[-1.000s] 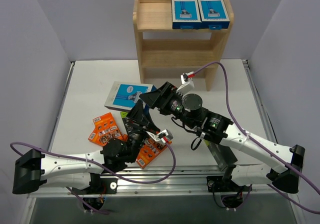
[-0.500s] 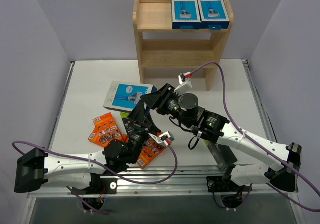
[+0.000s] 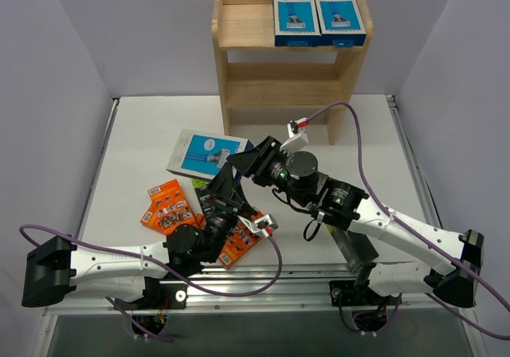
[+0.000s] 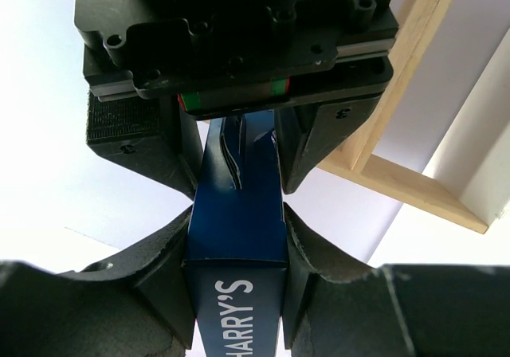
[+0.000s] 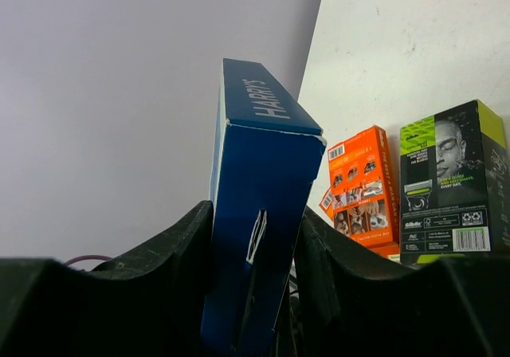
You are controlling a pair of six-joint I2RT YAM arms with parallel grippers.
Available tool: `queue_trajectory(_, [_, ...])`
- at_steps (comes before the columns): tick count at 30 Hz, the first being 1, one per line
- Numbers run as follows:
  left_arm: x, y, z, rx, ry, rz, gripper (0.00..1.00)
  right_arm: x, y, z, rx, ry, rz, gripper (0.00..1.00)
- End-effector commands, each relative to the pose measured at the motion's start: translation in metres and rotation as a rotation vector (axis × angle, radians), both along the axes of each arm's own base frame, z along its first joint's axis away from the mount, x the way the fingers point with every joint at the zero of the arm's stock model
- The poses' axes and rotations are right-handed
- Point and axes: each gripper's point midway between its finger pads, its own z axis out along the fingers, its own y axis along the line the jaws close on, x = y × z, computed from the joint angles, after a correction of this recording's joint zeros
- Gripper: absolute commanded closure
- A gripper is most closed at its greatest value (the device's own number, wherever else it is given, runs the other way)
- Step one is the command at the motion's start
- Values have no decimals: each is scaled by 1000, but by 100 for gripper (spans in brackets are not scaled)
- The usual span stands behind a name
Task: Place and organize the shaving razors onto the shelf
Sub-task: Pass the shaving razor from the left arm to the right
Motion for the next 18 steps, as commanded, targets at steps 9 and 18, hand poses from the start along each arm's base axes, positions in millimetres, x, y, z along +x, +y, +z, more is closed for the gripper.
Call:
queue_trajectory(9, [-1, 3, -11, 19, 48, -13, 49, 19, -44, 27, 60, -44, -169, 100])
queue_trajectory(18, [-2, 6, -18, 22, 85, -27, 43, 22, -59, 17, 71, -16, -231, 100])
